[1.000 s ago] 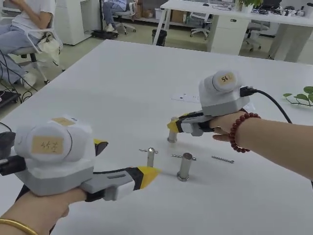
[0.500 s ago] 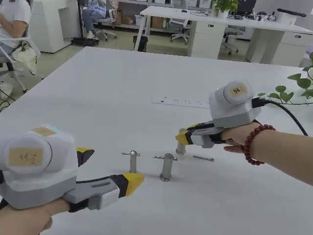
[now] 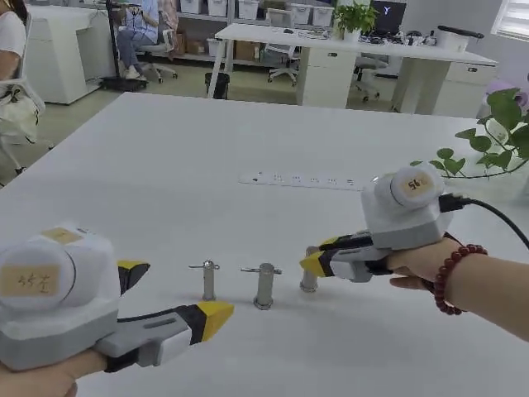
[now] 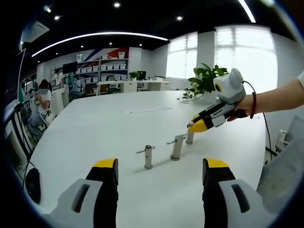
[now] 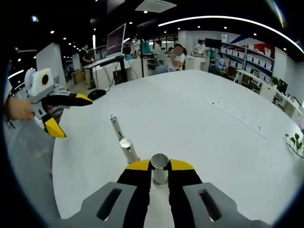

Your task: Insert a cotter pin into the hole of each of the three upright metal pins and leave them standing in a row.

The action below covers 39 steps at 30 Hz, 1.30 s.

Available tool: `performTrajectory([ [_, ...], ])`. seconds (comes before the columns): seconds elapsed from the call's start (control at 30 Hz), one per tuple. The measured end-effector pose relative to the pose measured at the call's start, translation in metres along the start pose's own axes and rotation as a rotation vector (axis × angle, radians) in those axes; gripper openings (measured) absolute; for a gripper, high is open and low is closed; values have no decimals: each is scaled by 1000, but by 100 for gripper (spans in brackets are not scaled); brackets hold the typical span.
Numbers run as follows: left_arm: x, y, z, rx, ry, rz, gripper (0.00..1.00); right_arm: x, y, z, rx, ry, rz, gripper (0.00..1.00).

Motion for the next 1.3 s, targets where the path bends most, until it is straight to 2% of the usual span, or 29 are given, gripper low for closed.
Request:
performTrajectory([
  [0.1, -1, 1, 0, 4, 0, 2, 72, -1, 4, 2, -5, -11, 3, 13],
  [0.3, -2, 3, -2, 4, 5, 3, 71, -3, 12, 16, -15, -36, 3, 13],
  [0.67, -5, 3, -1, 7, 3, 0, 68, 1, 15, 40, -16, -66, -17, 13],
  [1.3, -5, 7, -4, 4, 15, -1, 66, 8, 19, 54, -8, -68, -23, 14],
])
Point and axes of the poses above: the centre of the closed fingertips' face, and the gripper's own axes: x roughly forward along the fingers, z roughly to its left, y roughly out of its underside, the point moved 10 cm from there along -x, roughly backward along the fingers, and after that the axes turned 3 degrees about z, right-handed, at the moved point
